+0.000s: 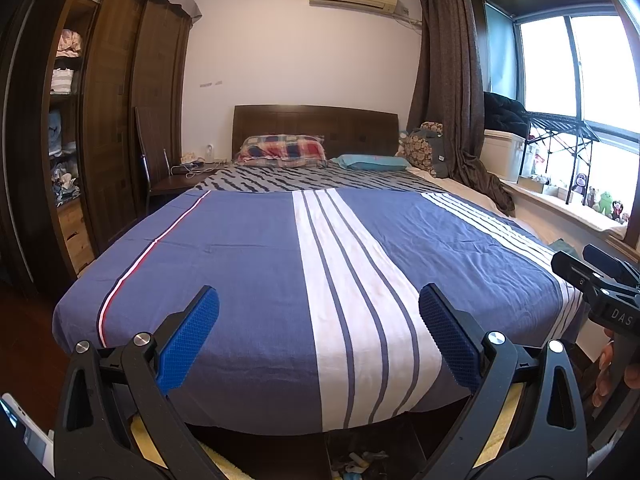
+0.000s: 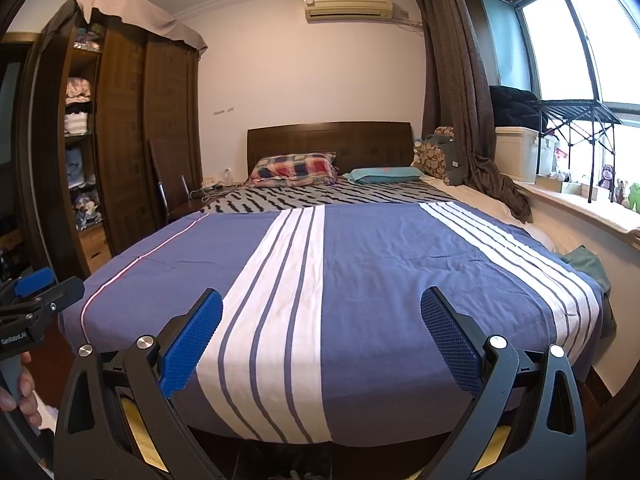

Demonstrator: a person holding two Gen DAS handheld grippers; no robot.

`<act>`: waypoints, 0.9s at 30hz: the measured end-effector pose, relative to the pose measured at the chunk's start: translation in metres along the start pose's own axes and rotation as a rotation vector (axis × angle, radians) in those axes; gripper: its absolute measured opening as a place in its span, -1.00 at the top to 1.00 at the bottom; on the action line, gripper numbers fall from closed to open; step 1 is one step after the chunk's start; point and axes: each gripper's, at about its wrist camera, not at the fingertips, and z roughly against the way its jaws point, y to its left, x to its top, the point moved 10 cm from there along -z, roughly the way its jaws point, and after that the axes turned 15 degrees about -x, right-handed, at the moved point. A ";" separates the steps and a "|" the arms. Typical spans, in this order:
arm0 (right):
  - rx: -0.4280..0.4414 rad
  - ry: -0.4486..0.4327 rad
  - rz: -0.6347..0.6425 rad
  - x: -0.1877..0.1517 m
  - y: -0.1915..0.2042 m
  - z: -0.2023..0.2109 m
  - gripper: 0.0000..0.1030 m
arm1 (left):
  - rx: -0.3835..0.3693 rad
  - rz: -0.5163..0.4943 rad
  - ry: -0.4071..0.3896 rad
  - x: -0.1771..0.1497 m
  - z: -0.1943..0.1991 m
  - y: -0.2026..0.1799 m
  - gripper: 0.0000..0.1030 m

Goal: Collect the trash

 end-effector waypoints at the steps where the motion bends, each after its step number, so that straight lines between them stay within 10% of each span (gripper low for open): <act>1: 0.001 0.000 0.000 0.000 0.001 0.000 -0.93 | 0.001 0.000 0.001 0.000 0.000 0.000 -0.85; 27: 0.013 -0.006 0.006 0.007 0.009 0.000 -0.93 | 0.009 -0.001 -0.002 0.005 0.000 0.001 -0.85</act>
